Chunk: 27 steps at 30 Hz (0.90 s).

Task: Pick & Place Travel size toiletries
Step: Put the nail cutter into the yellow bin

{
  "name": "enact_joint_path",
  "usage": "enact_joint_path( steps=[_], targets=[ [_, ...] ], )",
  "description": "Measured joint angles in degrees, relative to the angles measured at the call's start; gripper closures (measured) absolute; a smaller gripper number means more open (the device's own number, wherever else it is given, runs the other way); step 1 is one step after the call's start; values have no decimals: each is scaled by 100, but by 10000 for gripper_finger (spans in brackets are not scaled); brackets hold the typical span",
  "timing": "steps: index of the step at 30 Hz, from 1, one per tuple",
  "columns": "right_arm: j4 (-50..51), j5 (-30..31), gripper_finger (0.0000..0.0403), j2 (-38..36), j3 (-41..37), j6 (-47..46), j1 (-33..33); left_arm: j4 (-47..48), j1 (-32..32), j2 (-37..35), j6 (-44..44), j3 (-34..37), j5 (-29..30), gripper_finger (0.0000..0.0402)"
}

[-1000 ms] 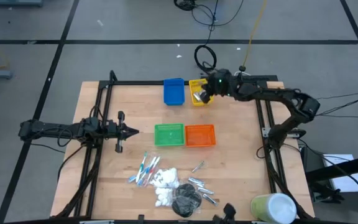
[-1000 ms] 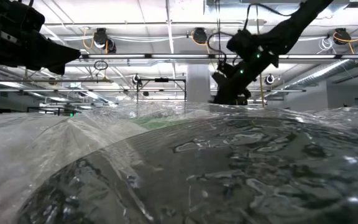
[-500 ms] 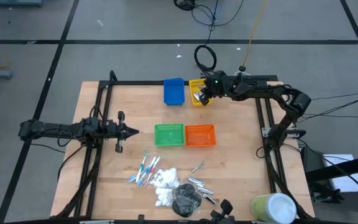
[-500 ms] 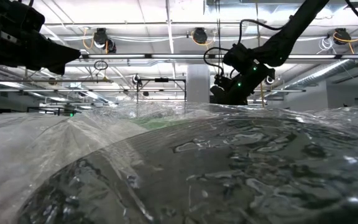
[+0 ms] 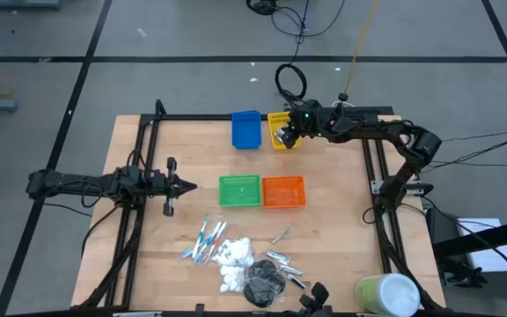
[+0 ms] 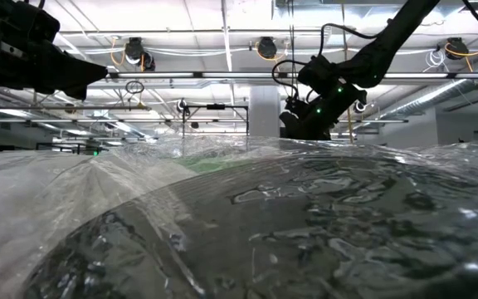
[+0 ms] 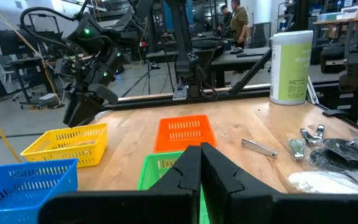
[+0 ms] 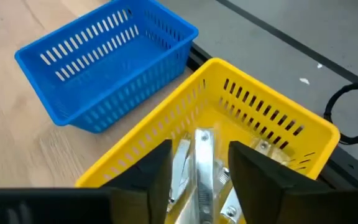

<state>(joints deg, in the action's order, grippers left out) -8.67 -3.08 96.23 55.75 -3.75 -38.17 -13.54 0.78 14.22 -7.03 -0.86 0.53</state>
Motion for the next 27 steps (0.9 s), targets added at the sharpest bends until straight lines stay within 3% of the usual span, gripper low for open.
enact_joint_path(
  steps=[6, 11, 16, 23, 27],
  targets=[
    [51, -77, 230, -142, -7, 275, 136, 0, 2, 0, -2, 0, -2, 396],
    [174, -794, 234, -688, -4, 557, 677, 0, 1, 0, -1, -2, -2, 396],
    [503, -1070, 240, -1208, -82, 672, 1815, 0, 2, 1, -1, -2, -2, 396],
    [494, -1023, 241, -1281, -583, 880, 3693, -1, 2, 0, -2, 0, -1, 396],
    [474, -431, 241, -1247, -983, 931, 4558, -2, 2, 0, -2, 0, -2, 396]
  ],
)
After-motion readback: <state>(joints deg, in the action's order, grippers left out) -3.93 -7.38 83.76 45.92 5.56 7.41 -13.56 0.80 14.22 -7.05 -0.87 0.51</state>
